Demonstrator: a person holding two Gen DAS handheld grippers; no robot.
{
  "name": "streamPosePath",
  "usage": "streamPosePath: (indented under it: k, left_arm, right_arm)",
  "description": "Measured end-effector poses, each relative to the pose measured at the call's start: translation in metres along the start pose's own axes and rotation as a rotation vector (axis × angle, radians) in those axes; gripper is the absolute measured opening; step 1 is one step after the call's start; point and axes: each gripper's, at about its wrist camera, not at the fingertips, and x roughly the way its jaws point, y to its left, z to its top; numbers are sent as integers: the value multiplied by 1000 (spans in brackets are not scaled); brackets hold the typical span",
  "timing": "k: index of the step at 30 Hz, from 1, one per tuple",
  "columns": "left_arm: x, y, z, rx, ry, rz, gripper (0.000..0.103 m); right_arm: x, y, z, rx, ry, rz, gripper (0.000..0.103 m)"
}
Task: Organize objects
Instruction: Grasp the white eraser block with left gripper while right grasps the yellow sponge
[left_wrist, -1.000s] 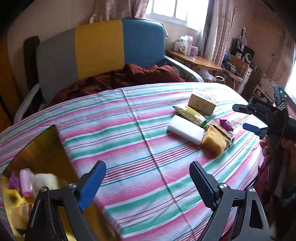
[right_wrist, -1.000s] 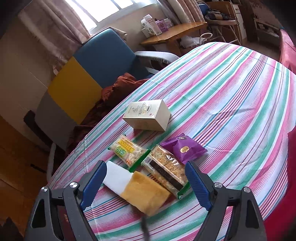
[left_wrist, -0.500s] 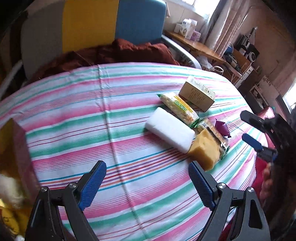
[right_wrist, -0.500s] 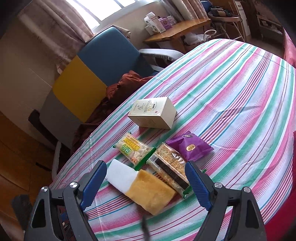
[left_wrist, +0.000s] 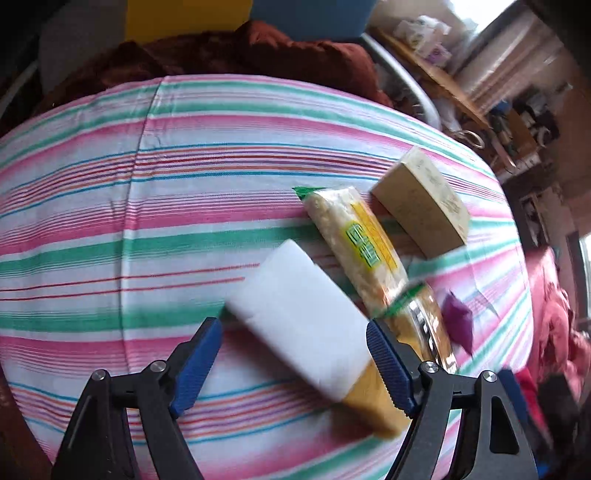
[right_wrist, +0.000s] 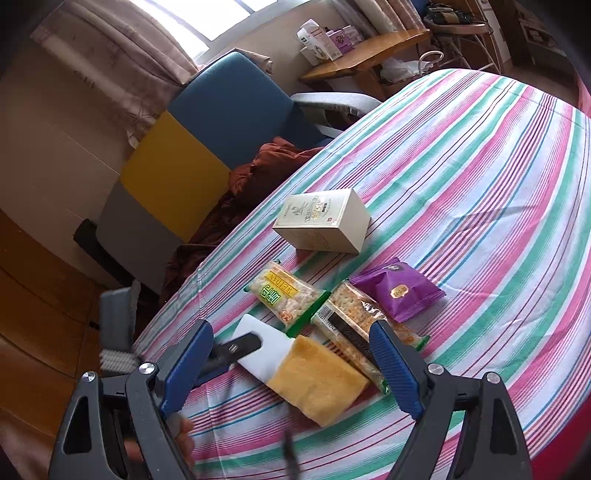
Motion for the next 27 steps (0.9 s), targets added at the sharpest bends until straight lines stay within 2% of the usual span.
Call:
streamPosePath:
  k: [5, 11, 20, 24, 27]
  left_arm:
    - [14, -7, 13, -27, 4, 53, 82]
    - [21, -16, 19, 20, -5, 103, 84]
    - [11, -5, 2, 131, -1, 77, 82]
    - [8, -7, -13, 227, -10, 115, 82]
    - [6, -7, -25, 290, -26, 136, 77]
  right_arm:
    - [0, -1, 0, 9, 3, 21, 88]
    - [0, -3, 1, 18, 2, 26, 88]
    - [2, -4, 1, 15, 5, 3, 88]
    - [3, -3, 0, 11, 8, -14, 88]
    - [4, -3, 0, 7, 10, -26, 88]
